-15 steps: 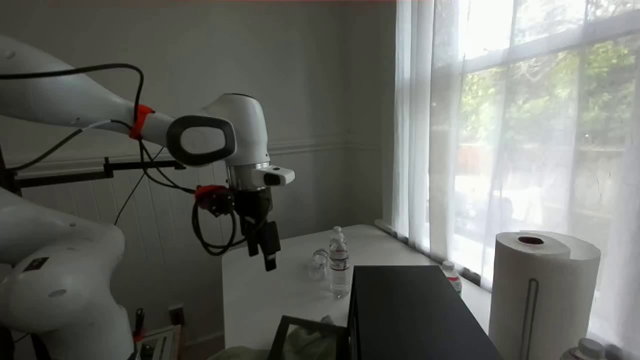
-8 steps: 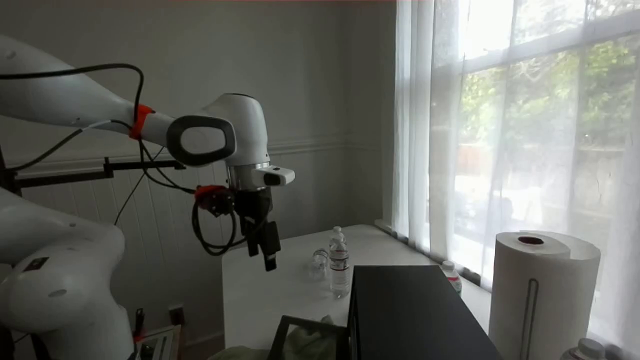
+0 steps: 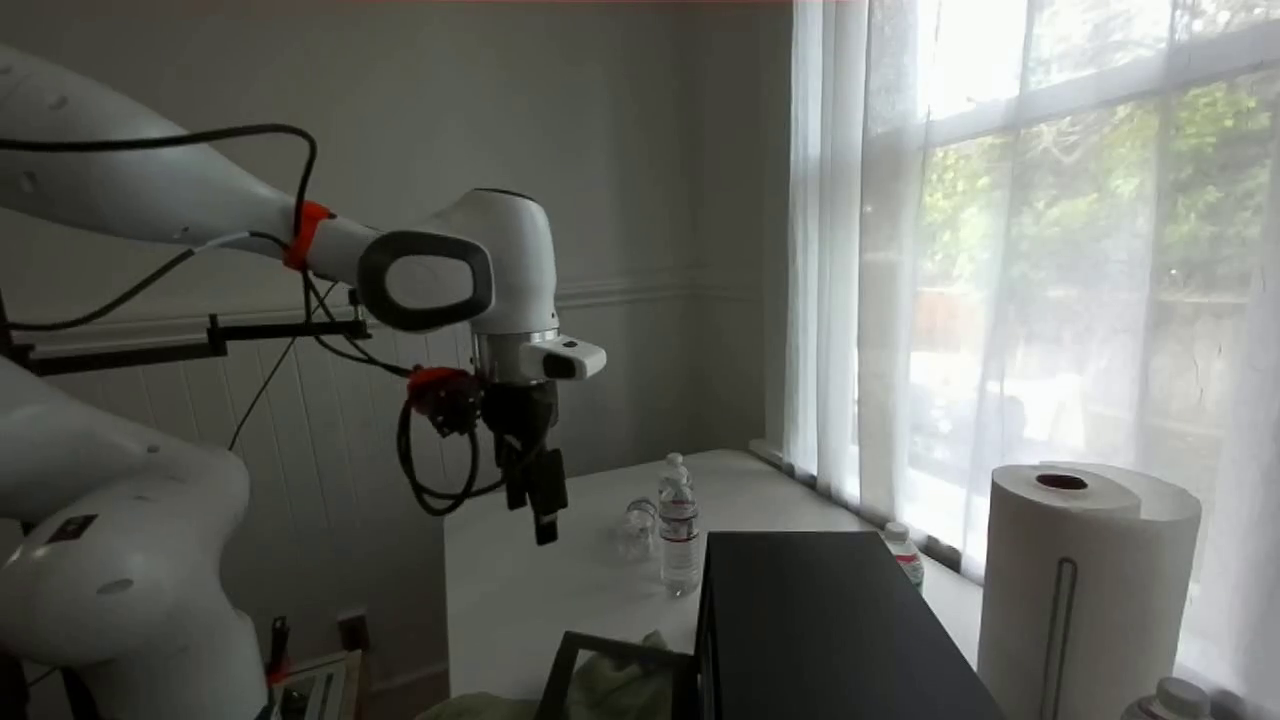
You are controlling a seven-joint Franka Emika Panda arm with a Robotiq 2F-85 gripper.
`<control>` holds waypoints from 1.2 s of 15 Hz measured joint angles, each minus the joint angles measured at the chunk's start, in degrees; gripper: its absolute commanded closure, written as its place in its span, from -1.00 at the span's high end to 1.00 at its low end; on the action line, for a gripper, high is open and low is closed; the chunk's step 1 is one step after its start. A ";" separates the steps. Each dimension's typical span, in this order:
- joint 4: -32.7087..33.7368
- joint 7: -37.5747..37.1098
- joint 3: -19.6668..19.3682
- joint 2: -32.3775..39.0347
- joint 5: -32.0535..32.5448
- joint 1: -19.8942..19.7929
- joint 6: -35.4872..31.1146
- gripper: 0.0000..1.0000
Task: Close the microwave door
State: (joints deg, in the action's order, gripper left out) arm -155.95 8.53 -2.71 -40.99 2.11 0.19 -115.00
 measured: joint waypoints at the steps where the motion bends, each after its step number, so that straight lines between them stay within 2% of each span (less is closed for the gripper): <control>1: 1.17 -0.28 -0.93 2.24 -1.07 -0.04 0.18 1.00; 4: 5.04 0.13 -5.03 9.53 -4.32 -0.68 0.87 1.00; 6: 7.20 3.43 -8.85 13.63 -7.28 -1.09 1.93 1.00; 10: 9.36 17.63 -17.00 19.52 -13.39 -2.55 4.36 1.00; 14: 9.72 31.08 -23.36 23.67 -18.14 -6.15 6.87 1.00; 18: 12.87 36.95 -27.00 29.90 -21.38 -11.25 14.78 1.00</control>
State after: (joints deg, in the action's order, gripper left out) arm -143.09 45.48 -29.71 -11.10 -19.26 -11.06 -100.22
